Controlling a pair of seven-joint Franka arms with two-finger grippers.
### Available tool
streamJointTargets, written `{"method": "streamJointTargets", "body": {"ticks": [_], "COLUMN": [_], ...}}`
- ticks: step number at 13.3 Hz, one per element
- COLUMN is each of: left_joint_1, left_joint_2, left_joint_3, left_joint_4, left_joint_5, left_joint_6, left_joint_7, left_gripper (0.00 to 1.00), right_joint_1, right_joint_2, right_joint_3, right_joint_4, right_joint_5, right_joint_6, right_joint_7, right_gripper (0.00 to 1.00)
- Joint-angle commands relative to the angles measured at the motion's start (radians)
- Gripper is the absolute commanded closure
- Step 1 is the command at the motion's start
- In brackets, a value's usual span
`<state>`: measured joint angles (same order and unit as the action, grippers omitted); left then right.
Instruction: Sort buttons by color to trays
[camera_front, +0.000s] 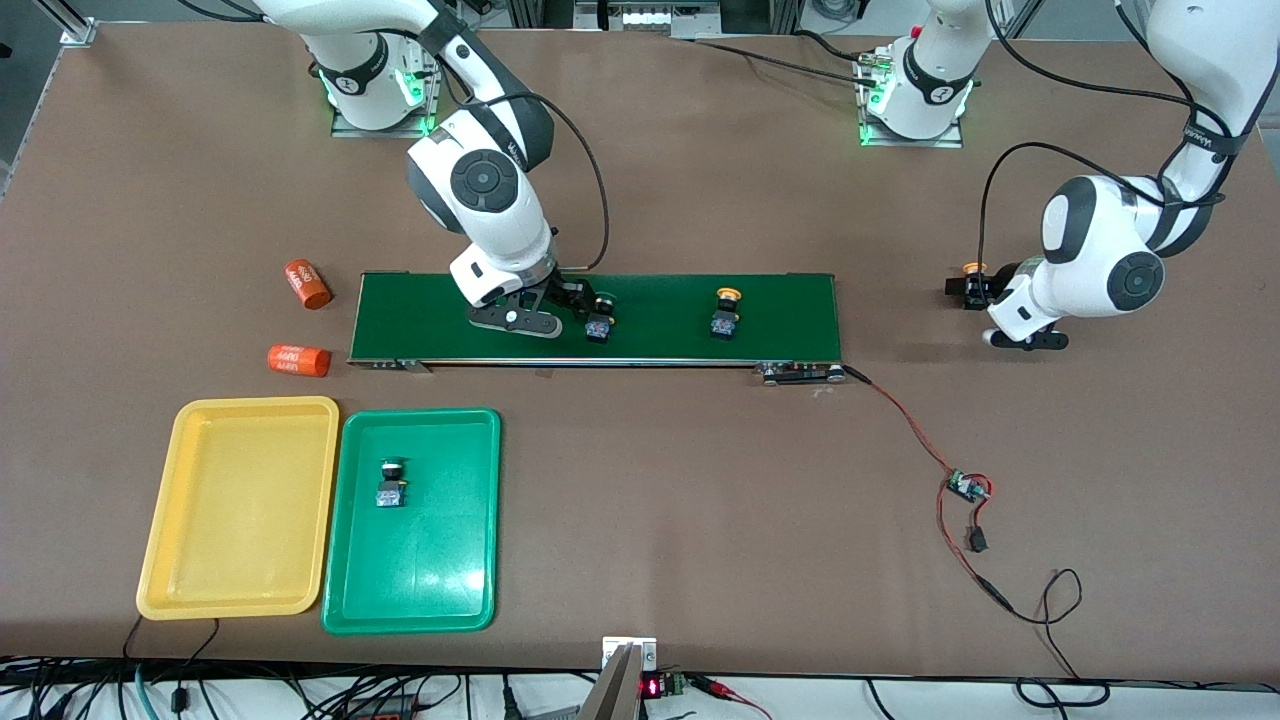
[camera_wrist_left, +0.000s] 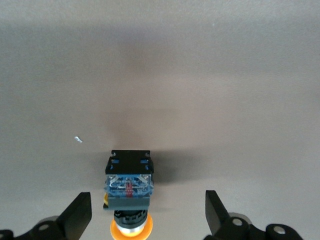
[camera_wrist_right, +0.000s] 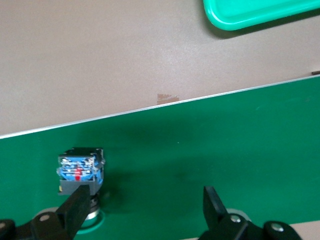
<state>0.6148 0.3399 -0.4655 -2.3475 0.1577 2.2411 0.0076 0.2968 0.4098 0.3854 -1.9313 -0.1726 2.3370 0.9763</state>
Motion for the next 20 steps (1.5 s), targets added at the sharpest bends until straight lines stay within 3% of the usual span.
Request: {"method": "streamJointTargets", "body": {"ticks": [1, 5, 6, 9, 10, 11, 15, 17, 20], "left_joint_1": [0.005, 0.005, 0.005, 0.003, 0.003, 0.003, -0.047, -0.111, -0.171], "left_joint_2": [0.013, 0.025, 0.025, 0.018, 0.016, 0.014, -0.059, -0.070, -0.107], "left_joint_3": [0.013, 0.038, 0.038, 0.036, 0.036, 0.034, 0.025, 0.015, -0.077], "left_joint_4": [-0.019, -0.019, -0.019, -0.013, -0.010, -0.009, 0.025, 0.068, 0.128], "left_joint_5": [0.019, 0.019, 0.019, 0.019, 0.019, 0.019, 0.016, -0.001, -0.001], "left_joint_6": [0.032, 0.034, 0.032, 0.023, 0.023, 0.025, 0.021, 0.023, 0.021], "left_joint_7": [0.017, 0.017, 0.017, 0.011, 0.017, 0.018, 0.101, 0.112, 0.103], "left_gripper": [0.00, 0.02, 0.16, 0.83, 0.95, 1.00, 1.00, 1.00, 1.00], "right_joint_1": [0.016, 0.022, 0.027, 0.033, 0.033, 0.033, 0.033, 0.033, 0.030], "right_joint_2": [0.015, 0.036, 0.041, 0.059, 0.061, 0.061, 0.081, 0.087, 0.087], "right_joint_3": [-0.002, -0.002, -0.002, -0.002, -0.002, -0.002, -0.002, -0.002, -0.002], "right_joint_4": [0.020, 0.021, 0.023, 0.026, 0.026, 0.026, 0.026, 0.026, 0.026], "right_joint_5": [-0.025, -0.042, -0.050, -0.070, -0.073, -0.073, -0.103, -0.122, -0.147], "right_joint_6": [0.001, 0.001, 0.001, 0.002, 0.002, 0.002, 0.004, 0.005, 0.007], "right_joint_7": [0.053, 0.053, 0.053, 0.053, 0.055, 0.055, 0.056, 0.056, 0.055], "right_gripper": [0.00, 0.00, 0.00, 0.00, 0.00, 0.00, 0.04, 0.18, 0.74]}}
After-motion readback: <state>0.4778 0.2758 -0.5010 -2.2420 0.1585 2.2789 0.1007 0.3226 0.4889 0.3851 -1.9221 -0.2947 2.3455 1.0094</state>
